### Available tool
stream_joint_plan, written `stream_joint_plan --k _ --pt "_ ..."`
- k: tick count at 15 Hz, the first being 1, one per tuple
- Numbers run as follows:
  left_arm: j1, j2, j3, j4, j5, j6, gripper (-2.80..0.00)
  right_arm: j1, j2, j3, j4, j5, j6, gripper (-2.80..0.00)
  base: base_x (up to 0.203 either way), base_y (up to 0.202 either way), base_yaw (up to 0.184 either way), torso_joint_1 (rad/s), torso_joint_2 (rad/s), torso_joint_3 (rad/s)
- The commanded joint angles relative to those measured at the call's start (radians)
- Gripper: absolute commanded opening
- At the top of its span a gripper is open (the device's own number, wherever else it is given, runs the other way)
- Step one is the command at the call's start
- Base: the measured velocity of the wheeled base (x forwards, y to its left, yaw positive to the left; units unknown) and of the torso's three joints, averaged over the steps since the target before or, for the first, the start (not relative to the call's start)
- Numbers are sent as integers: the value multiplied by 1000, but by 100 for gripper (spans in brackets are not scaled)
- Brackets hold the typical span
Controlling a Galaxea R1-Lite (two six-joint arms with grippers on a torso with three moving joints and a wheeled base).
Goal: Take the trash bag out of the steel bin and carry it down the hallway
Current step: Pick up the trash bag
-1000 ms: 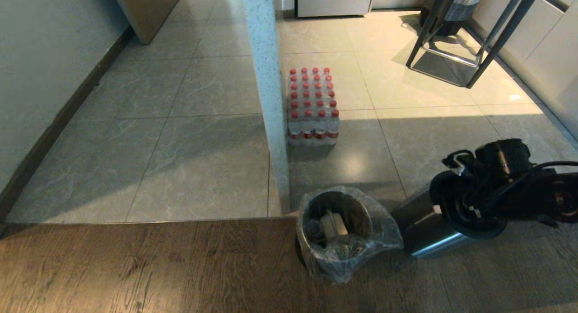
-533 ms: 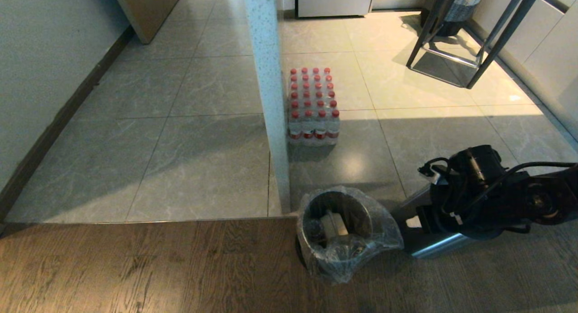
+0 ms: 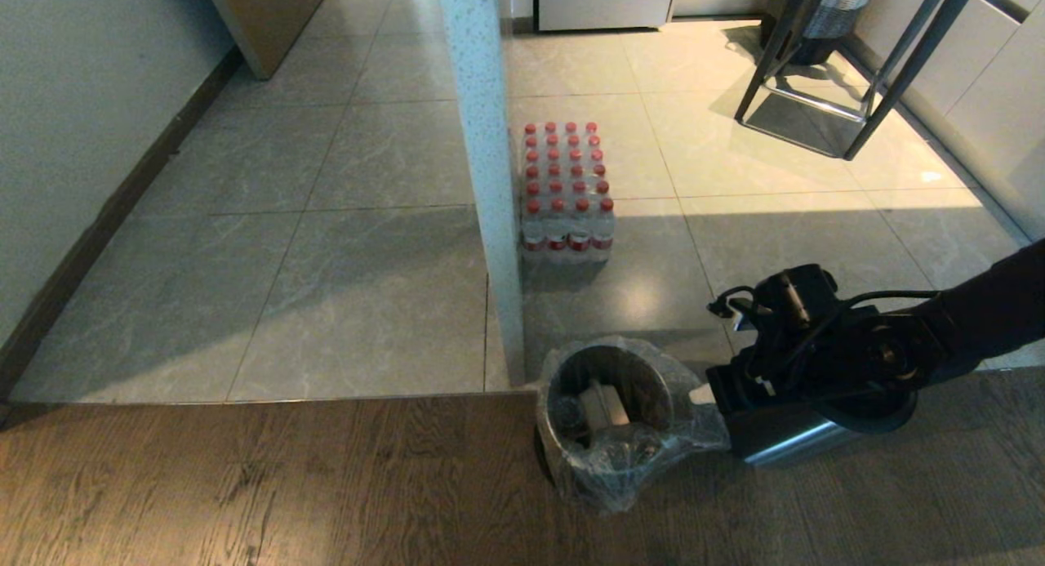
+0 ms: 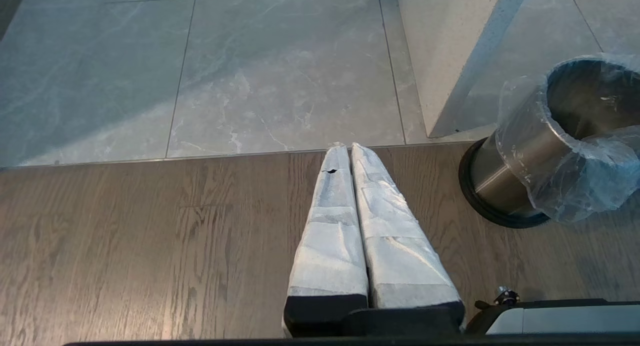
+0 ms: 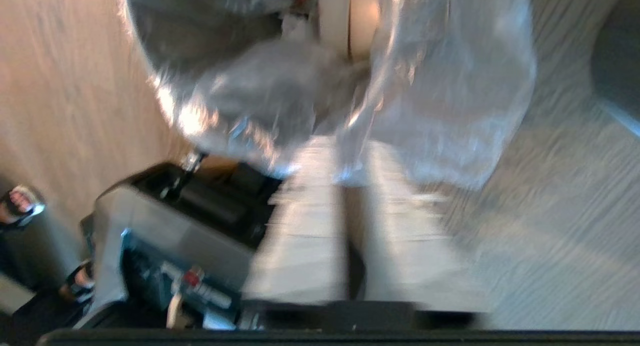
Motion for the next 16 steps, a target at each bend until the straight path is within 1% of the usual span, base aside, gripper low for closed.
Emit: stream_joint_plan --k 1,2,5,7,11,16 --pt "0 0 0 0 0 0 -280 3 61 -15 -33 -3 -15 0 0 0 0 0 0 0" --pt "0 0 0 0 0 0 -280 2 71 -18 -51 -4 -22 0 0 0 0 0 0 0" --pt "0 0 0 0 0 0 -280 -3 87 -18 -53 -7 -81 0 0 0 0 0 0 0" --pt "0 0 0 0 0 0 -280 -2 126 -25 -56 -6 -84 0 0 0 0 0 0 0" --pt "0 0 0 0 0 0 -280 2 209 -82 -115 -7 -77 0 0 0 0 0 0 0" --pt "0 0 0 0 0 0 -280 2 258 -142 -124 -13 -76 0 0 0 0 0 0 0"
